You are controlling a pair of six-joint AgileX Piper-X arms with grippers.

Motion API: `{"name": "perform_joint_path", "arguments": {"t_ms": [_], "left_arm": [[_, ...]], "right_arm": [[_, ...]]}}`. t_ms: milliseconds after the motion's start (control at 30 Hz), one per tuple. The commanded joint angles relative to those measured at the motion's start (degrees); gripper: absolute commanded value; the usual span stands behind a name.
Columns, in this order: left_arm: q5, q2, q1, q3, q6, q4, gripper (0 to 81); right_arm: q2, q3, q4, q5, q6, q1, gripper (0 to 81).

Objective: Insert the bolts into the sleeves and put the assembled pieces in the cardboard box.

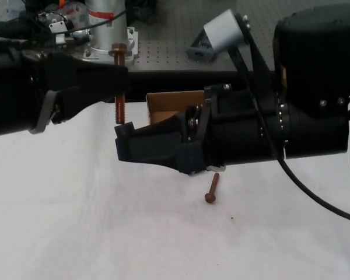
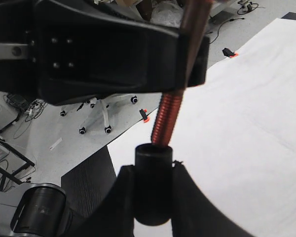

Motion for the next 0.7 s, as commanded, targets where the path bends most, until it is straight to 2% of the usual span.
{"name": "perform_joint_path", "arguments": {"t_ms": [0, 667], "left_arm": [[0.41, -0.45, 0.15, -0.24, -1.26, -0.77, 0.6], [0.57, -0.45, 0.15, -0.24, -4.19, -0.77, 0.6]], "right_arm": [[0.07, -0.36, -1.75, -0.44, 0.08, -0.23, 2.8], [0.07, -0.36, -5.66, 0.92, 1.57, -0.23, 2.8]]}}
